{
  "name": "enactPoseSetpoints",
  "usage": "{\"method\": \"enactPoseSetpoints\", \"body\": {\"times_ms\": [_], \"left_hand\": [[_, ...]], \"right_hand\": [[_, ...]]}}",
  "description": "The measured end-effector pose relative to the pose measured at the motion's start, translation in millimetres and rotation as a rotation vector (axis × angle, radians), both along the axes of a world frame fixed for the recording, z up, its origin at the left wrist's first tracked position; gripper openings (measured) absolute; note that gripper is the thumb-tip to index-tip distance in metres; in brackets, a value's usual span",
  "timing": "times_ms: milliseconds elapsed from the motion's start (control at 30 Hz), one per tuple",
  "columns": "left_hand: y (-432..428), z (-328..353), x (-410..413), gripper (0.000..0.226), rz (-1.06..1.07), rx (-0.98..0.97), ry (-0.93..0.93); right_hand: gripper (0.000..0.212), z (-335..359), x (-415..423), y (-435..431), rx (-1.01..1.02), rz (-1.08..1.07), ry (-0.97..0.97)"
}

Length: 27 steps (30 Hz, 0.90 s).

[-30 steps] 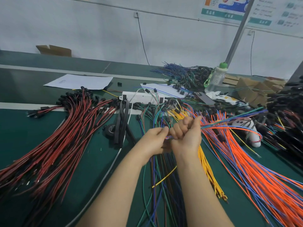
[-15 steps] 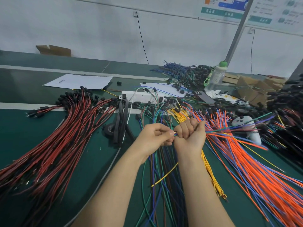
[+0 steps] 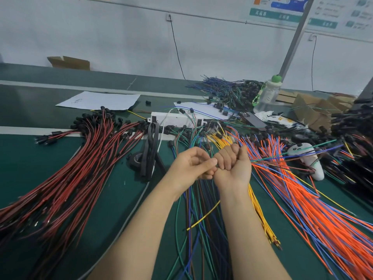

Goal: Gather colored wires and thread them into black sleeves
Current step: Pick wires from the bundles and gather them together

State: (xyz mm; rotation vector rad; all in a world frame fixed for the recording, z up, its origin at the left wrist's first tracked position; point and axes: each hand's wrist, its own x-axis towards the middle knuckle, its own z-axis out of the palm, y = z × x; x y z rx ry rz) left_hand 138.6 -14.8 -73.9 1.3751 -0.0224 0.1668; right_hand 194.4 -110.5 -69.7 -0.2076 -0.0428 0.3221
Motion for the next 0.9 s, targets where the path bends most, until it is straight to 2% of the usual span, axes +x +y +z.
{"method": "enactPoseSetpoints", "body": {"times_ms": [167, 267, 333, 400, 467, 500, 567, 667, 733, 767, 900], "left_hand": [[4.3, 0.1, 0.6, 0.017, -0.046, -0.007, 0.02], [7.2, 4.4, 0.1, 0.016, -0.054, 0.058, 0.033], [10.9, 7.1, 2.5, 0.015, 0.112, 0.252, 0.037], [25.8, 6.3, 5.6, 0.02, 0.501, 0.658, 0.058], [48.5, 4.6, 4.0, 0.031, 0.779, 1.043, 0.203], [59.0, 3.2, 2.8, 0.037, 0.792, 1.133, 0.33], [70.3, 2.0, 1.9, 0.041, 0.707, 1.174, 0.538], [73.7, 5.9, 5.1, 0.024, 0.642, 1.203, 0.621], [77.0, 14.2, 9.0, 0.025, 0.586, 1.154, 0.635], [77.6, 18.3, 10.6, 0.029, 0.576, 1.039, 0.597], [58.6, 27.6, 13.2, 0.027, 0.529, 0.159, 0.27]], "right_hand": [[0.054, -0.5, -2.0, 0.6, 0.06, 0.079, 0.001], [0.055, 0.3, -2.0, 1.6, 0.072, 0.083, 0.018], [0.057, 2.0, -0.1, -1.0, -0.004, 0.034, -0.006], [0.061, 3.2, 1.7, -3.6, -0.095, -0.017, -0.029], [0.061, 3.2, 2.5, -5.1, -0.127, -0.049, -0.016], [0.058, 2.7, 2.4, -5.0, -0.135, -0.06, -0.006], [0.054, 2.5, 1.5, -3.6, -0.155, -0.07, 0.004], [0.056, 2.6, 0.3, -1.5, -0.158, -0.058, 0.005], [0.059, 2.7, -0.1, -2.3, -0.146, -0.049, 0.003], [0.06, 2.9, 0.0, -2.5, -0.144, -0.044, -0.002], [0.063, 2.7, 0.5, 1.7, -0.203, -0.021, -0.041]]}}
